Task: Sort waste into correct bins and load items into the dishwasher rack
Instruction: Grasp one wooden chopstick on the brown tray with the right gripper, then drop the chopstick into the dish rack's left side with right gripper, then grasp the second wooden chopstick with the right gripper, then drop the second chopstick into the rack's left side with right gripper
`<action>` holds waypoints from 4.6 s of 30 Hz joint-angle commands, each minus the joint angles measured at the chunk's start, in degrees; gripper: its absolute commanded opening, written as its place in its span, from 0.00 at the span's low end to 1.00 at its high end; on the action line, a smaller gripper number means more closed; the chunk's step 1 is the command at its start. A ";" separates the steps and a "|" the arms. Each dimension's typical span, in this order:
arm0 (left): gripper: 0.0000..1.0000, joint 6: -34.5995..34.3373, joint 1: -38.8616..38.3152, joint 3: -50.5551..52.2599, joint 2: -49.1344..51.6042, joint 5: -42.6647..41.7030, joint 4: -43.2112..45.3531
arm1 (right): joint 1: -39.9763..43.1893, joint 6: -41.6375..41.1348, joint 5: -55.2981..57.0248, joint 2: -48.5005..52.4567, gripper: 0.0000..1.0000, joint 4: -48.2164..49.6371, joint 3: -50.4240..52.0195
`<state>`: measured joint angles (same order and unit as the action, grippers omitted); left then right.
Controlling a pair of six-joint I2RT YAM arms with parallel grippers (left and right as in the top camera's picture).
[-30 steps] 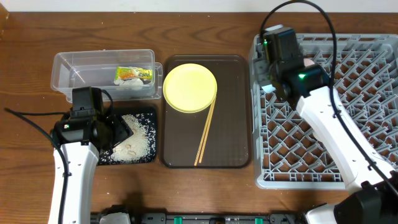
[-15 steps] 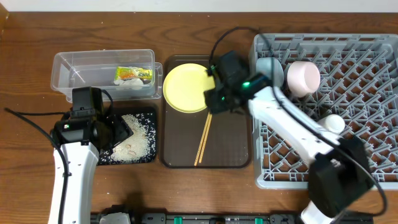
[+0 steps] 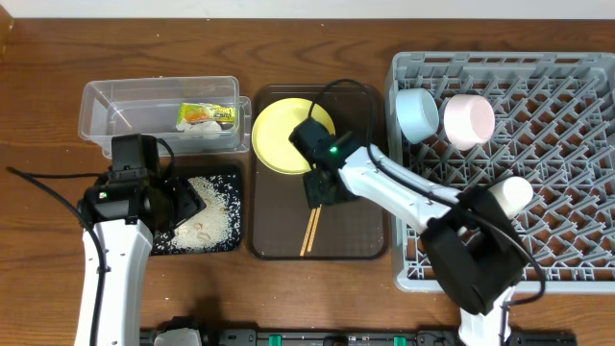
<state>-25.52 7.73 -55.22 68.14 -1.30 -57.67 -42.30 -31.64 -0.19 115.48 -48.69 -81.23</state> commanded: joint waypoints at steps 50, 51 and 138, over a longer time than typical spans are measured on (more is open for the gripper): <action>0.78 -0.31 0.28 -0.42 -0.04 0.26 -0.15 | 13.07 14.12 4.66 -22.99 0.01 -11.78 3.26; 0.78 -0.31 0.28 -0.39 -0.04 0.26 -0.15 | 14.03 14.12 5.18 -23.82 0.01 -12.94 3.26; 0.78 -0.31 0.28 -0.39 -0.04 0.26 -0.13 | 15.26 9.94 8.76 -25.20 0.01 -12.39 5.31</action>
<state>-25.52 7.73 -55.22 68.14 -1.30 -57.67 -28.40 -24.23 4.16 89.52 -60.34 -76.51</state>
